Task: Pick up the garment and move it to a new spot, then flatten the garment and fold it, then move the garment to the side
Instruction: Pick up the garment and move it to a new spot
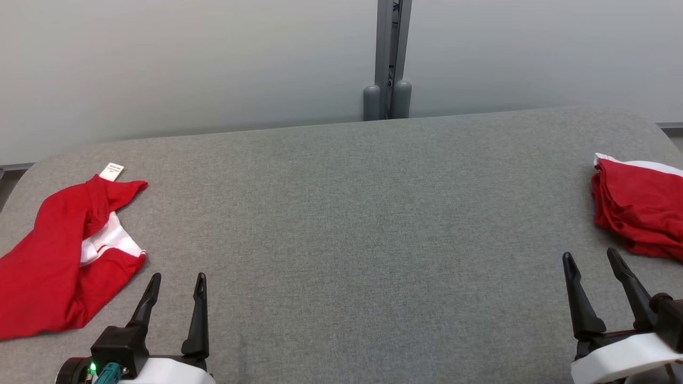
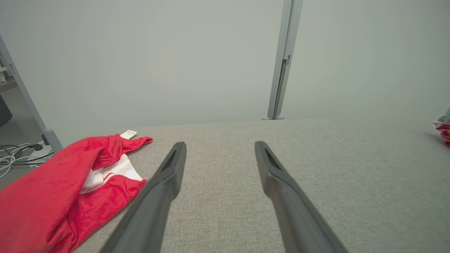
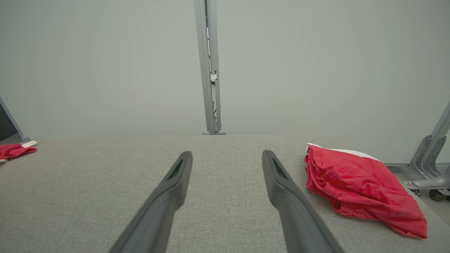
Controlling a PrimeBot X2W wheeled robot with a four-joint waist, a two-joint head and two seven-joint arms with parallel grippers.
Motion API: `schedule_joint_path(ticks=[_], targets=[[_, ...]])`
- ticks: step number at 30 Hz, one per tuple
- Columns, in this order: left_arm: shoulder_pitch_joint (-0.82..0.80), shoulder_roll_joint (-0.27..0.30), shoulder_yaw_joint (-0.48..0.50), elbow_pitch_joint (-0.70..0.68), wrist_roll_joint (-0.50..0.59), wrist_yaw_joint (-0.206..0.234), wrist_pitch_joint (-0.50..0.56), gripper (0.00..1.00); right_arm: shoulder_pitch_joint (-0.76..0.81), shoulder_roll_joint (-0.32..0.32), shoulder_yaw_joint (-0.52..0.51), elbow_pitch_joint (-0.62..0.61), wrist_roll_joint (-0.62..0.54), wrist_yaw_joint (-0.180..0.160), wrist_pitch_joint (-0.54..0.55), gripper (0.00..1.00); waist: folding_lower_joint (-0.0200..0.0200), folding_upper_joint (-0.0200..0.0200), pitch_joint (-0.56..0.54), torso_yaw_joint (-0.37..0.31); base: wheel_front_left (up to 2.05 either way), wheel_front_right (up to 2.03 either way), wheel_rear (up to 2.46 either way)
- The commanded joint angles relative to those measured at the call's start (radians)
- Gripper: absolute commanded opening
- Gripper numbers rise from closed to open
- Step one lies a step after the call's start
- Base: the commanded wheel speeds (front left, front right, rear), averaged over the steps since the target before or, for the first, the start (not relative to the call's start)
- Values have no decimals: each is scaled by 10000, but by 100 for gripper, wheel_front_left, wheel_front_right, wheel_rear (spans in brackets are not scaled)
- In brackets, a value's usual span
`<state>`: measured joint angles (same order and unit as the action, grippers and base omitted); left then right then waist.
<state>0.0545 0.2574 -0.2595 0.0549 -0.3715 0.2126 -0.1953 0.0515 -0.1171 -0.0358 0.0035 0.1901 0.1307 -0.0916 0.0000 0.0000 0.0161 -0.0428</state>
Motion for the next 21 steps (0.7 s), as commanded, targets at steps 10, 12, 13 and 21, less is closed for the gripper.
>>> schedule_joint_path(ticks=[10,12,13,21], targets=[[-249,-14,-50,12,-108,95,-71,100,140,28,-251,-216,8,1,53,100,0,0,110,423,0,0,0],[-338,-51,-78,56,-103,81,-100,100,164,19,-305,-328,-34,1,70,100,0,0,109,720,0,0,0],[-419,-90,-129,90,-120,42,-105,100,193,39,-376,-404,-14,1,78,100,0,0,106,920,0,0,0],[-728,-212,-79,431,-240,-69,-334,100,251,111,-235,-799,-77,1,266,100,0,0,54,2559,0,0,0]])
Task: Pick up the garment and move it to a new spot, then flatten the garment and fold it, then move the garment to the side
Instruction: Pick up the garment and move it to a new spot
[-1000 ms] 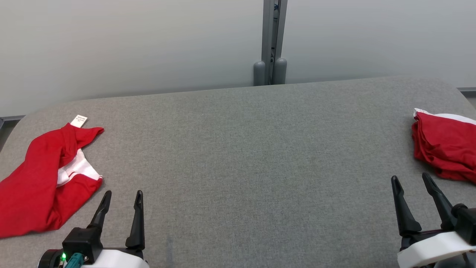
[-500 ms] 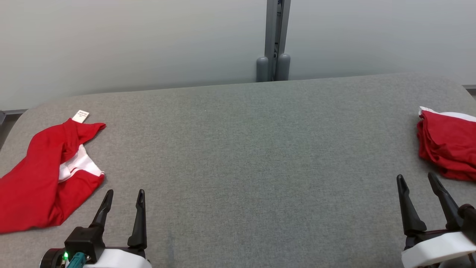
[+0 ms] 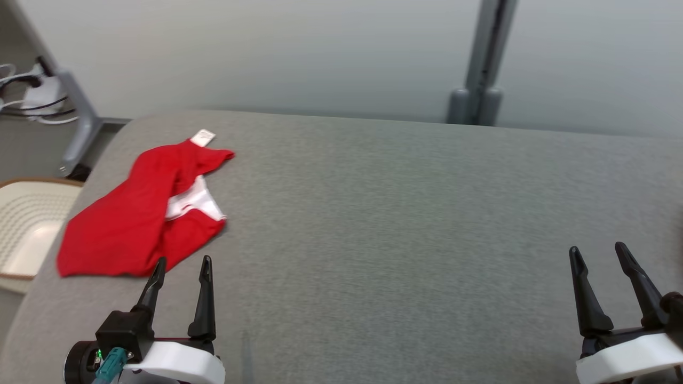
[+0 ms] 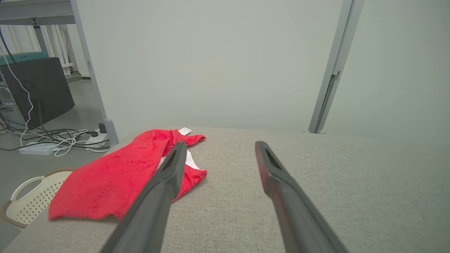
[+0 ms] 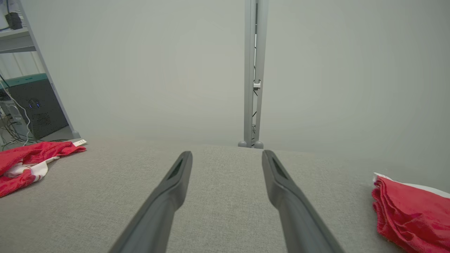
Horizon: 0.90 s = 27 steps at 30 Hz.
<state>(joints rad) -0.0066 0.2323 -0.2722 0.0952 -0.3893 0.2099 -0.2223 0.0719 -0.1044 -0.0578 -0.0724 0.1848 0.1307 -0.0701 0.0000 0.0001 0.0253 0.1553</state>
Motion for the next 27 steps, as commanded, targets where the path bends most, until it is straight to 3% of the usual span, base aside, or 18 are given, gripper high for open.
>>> schedule_joint_path(ticks=[1,6,12,27], targets=[[-160,27,12,66,-44,-61,-77,100,66,0,-25,-86,3,1,46,100,0,-1,-60,832,0,0,0],[-262,48,61,181,-30,-83,-174,100,145,94,157,-207,-2,1,101,100,0,-1,-162,1757,0,0,0],[-286,133,91,246,-9,-152,-253,100,108,165,349,-292,-90,1,168,100,0,-1,-188,2370,0,0,0],[-373,128,100,356,-87,-85,-327,100,61,97,360,-277,-191,1,258,100,0,-1,-152,2413,0,0,0]])
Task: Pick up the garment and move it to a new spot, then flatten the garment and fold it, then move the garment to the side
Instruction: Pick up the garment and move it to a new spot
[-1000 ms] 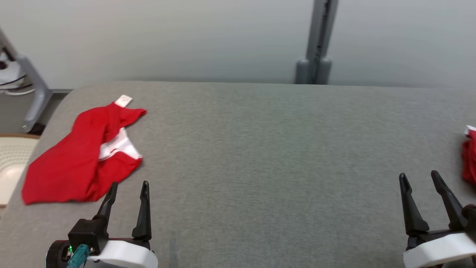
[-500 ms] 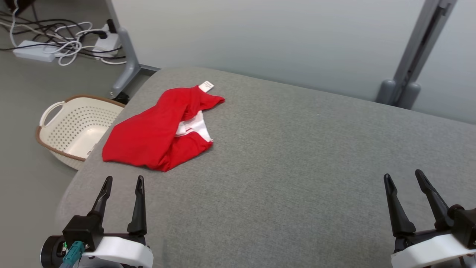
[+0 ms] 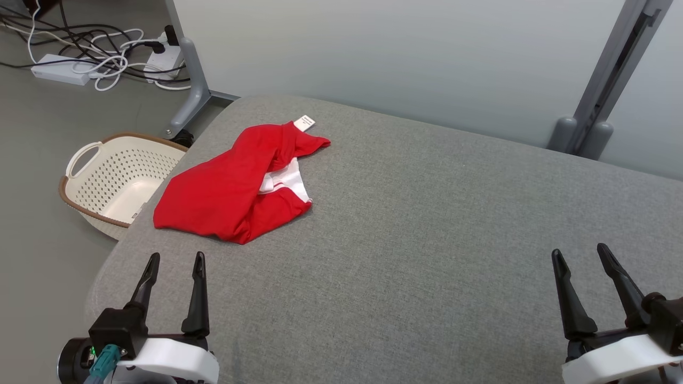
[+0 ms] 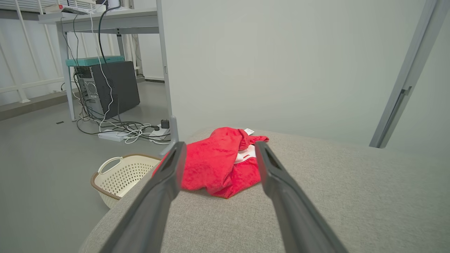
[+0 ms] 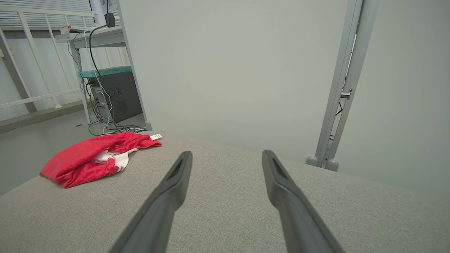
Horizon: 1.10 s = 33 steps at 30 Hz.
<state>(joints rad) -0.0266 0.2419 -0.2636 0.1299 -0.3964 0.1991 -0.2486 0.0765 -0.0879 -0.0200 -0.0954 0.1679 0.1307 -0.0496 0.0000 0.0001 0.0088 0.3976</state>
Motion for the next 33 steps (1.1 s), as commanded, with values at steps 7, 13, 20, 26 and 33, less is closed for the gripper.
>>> schedule_joint_path(ticks=[7,13,20,26,33], targets=[[-417,-118,82,-49,-75,115,-94,100,-205,-151,1,-204,-8,1,138,100,0,-1,361,-176,0,0,0],[-1507,-380,421,-182,-100,111,-143,100,-730,-511,39,-712,21,1,361,100,0,-1,1550,-704,0,0,0],[-3402,-531,1034,407,-201,-174,-169,100,-1488,-1063,-57,-1245,123,1,543,100,0,-1,3414,-1566,0,0,0],[-4994,-542,1394,2302,-711,-942,-170,100,-2057,-1415,21,-1263,187,1,427,100,0,-1,4691,-2193,0,0,0],[-6670,-333,1177,5825,-1121,-1834,826,100,-2600,-1537,275,-867,294,1,71,100,0,-1,5311,-2543,0,0,0]])
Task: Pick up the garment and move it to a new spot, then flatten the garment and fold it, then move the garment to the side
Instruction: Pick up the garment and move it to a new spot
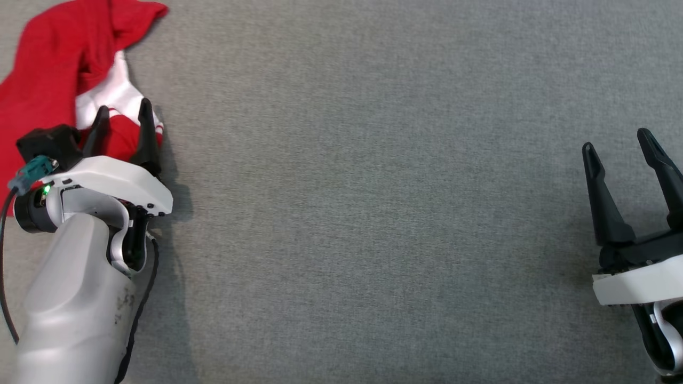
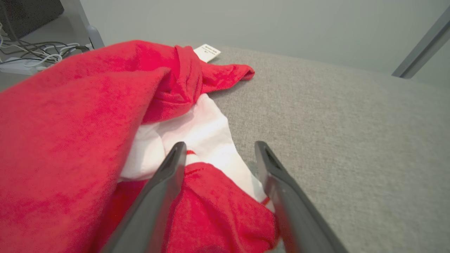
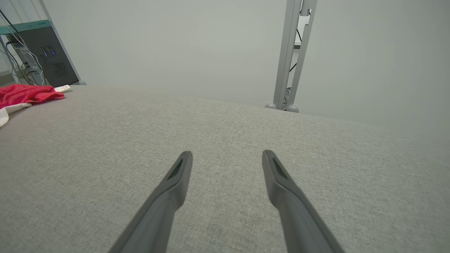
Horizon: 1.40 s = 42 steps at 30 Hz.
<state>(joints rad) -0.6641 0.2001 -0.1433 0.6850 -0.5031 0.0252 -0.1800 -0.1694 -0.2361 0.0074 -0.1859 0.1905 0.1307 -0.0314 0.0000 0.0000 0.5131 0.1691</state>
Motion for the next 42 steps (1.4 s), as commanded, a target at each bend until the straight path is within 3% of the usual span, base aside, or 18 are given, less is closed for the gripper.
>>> schedule_joint_path(ticks=[1,7,8,9,10,18,25,33,42], targets=[[-434,108,-74,629,-90,-163,310,100,-185,-49,8,96,73,1,-140,100,0,0,289,-266,0,0,0],[-778,148,-414,2647,-71,-78,1934,100,-371,-21,182,386,180,1,-269,100,0,0,234,-334,0,0,0],[-835,162,-454,2860,-68,-88,2075,96,-403,-22,205,447,195,1,-296,100,0,0,210,-350,0,0,0],[-889,182,-476,3017,-62,-101,2148,36,-431,-21,214,488,202,1,-346,100,0,0,178,-363,0,0,0],[-959,200,-507,3117,-36,-105,2134,0,-453,-17,219,524,194,1,-349,100,0,0,149,-372,0,0,0],[-1173,420,-472,3014,195,142,720,0,-388,68,263,787,267,1,-510,100,0,0,-277,-456,0,0,0],[-904,607,-212,2030,182,385,-500,0,-207,131,117,866,256,1,-610,100,0,0,-790,-474,0,0,0],[485,1045,306,-820,402,916,-841,0,125,334,135,1002,212,1,-657,100,0,0,-1663,-556,0,0,0],[3548,1252,341,-4947,869,1988,-405,0,696,624,326,1363,214,1,-667,100,0,0,-3008,-944,0,0,0]])
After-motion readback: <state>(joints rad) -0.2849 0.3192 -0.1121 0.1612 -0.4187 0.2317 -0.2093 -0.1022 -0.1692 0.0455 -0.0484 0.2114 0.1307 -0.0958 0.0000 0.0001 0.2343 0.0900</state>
